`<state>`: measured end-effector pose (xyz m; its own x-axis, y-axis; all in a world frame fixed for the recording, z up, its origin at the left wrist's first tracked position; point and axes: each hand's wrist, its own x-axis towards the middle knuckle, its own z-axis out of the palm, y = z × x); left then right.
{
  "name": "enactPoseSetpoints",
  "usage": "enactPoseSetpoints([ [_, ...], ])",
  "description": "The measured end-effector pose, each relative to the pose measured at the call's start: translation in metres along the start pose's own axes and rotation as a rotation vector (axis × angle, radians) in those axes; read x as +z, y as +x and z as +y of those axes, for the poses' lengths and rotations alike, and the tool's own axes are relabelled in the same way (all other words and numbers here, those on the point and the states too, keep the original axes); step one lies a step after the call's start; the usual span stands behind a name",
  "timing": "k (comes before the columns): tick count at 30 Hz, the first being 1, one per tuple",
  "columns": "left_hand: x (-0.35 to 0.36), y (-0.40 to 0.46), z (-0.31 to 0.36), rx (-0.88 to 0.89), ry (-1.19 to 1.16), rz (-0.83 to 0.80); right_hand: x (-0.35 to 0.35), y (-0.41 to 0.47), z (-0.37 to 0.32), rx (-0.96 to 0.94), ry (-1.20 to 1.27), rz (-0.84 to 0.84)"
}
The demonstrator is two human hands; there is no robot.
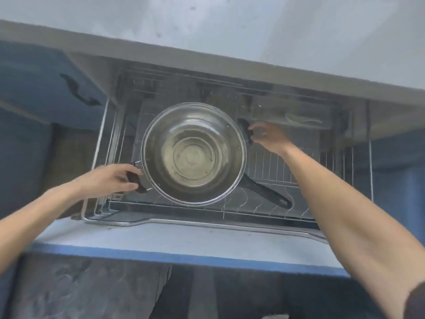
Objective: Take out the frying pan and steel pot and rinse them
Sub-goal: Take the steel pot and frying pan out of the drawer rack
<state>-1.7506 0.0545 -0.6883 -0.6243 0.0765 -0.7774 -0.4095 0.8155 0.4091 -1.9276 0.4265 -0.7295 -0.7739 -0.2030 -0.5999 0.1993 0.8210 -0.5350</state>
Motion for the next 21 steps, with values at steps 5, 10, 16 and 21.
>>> enactPoseSetpoints([
  [5,0.004,0.005,0.006,-0.008,-0.032,0.074,0.005,0.033,0.0,-0.115,0.014,-0.084],
  [10,-0.001,-0.015,0.01,-0.04,-0.071,0.232,-0.014,0.016,0.001,-0.125,0.007,-0.232],
  [16,-0.027,-0.056,0.033,0.08,-0.339,0.449,-0.057,-0.058,-0.008,-0.1,0.169,-0.46],
  [21,-0.049,-0.112,0.049,0.121,-0.405,0.402,-0.078,-0.136,-0.016,-0.047,0.292,-0.564],
])
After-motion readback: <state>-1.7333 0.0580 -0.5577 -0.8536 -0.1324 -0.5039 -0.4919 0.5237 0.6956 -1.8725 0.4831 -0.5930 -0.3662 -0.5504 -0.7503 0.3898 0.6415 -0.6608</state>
